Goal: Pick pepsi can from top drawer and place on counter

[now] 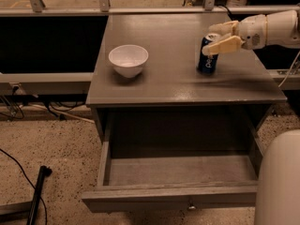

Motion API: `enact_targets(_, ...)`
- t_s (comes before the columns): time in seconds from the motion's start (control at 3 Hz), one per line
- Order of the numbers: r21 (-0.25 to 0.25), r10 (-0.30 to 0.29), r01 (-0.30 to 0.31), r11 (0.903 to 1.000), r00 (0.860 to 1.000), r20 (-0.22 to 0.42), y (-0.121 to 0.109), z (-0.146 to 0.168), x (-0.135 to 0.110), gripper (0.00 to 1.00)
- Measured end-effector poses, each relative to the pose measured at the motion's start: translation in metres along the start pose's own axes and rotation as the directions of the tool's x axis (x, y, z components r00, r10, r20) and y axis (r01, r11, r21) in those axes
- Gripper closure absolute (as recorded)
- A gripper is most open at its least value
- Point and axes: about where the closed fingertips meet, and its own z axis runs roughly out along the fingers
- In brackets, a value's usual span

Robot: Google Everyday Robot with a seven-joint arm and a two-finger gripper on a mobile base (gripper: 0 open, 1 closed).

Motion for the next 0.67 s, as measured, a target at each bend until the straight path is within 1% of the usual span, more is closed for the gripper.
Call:
enact_targets(0.33, 0.000, 0.000, 0.000, 1.0000, 1.000, 0.000, 0.000, 0.000, 0.000, 0.00)
enact_targets(0.67, 0.023, -0.065, 0.065, 0.9976, 0.998, 0.019, 0.007, -0.029, -0.001, 0.00)
